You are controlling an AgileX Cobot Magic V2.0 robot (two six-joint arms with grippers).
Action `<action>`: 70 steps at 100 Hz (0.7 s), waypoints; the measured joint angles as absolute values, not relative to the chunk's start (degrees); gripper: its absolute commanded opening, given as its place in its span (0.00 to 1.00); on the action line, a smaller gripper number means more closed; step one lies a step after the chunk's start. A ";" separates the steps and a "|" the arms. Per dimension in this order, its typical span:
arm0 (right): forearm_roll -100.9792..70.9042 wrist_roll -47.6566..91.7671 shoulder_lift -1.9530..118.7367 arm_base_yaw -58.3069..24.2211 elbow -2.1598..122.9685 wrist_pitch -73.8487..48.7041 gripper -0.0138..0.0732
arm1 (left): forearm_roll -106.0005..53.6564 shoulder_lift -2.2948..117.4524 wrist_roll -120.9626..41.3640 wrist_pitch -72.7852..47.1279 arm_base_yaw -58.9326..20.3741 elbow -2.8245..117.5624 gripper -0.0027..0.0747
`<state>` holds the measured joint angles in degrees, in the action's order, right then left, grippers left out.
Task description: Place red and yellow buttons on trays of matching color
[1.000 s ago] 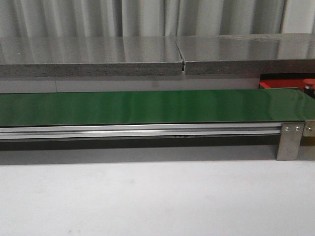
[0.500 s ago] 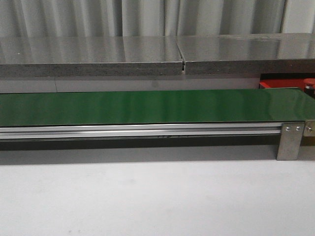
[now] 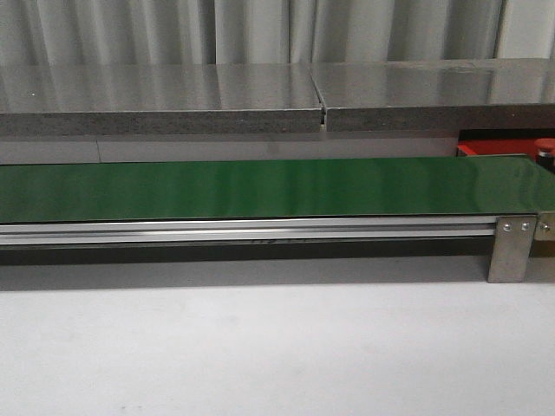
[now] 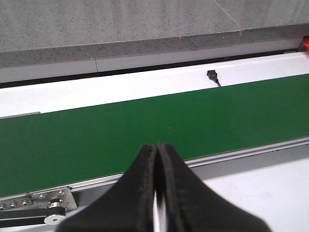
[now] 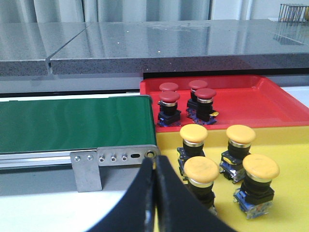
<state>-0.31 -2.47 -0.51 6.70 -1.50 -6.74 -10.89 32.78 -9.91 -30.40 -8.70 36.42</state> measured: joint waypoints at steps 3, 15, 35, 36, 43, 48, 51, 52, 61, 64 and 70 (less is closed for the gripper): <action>-0.31 -2.47 -0.51 6.70 -1.50 -6.74 0.08 | -10.89 32.78 -9.91 -30.40 -8.70 36.42 0.01; -0.31 -2.47 -0.51 6.70 -1.50 -6.74 0.08 | -10.89 32.78 -9.91 -30.40 -8.70 36.42 0.01; -0.31 -2.47 -0.51 6.70 -1.50 -6.74 0.08 | -10.89 32.78 -9.91 -30.40 -8.70 36.42 0.01; -0.31 -2.47 -0.51 6.70 -1.50 -6.74 0.08 | -10.89 32.78 -9.91 -30.40 -8.70 36.42 0.01; -0.31 -2.47 -0.51 6.70 -1.50 -6.74 0.08 | -10.89 32.66 -9.91 -30.40 -8.70 36.14 0.01; -0.31 -2.47 -0.51 6.70 -1.50 -6.74 0.08 | -10.89 31.98 -9.91 -30.40 -8.70 35.73 0.01; -0.31 -2.47 -0.51 6.70 -1.50 -6.74 0.08 | -10.89 31.53 -9.63 -30.40 -8.70 35.47 0.01; -0.31 -2.47 -0.51 6.70 -1.50 -6.74 0.08 | -10.89 31.42 -9.38 -30.29 -8.70 35.31 0.01; -0.31 -2.47 -0.51 6.70 -1.50 -6.74 0.08 | -10.89 29.60 -6.23 -30.05 -8.70 34.00 0.01; -0.31 -2.47 -0.51 6.70 -1.50 -6.74 0.08 | -10.89 28.99 -5.47 -29.79 -8.47 33.38 0.01; -0.31 -2.47 -0.51 6.70 -1.50 -6.74 0.08 | -10.89 27.53 -4.56 -28.62 -8.01 31.51 0.01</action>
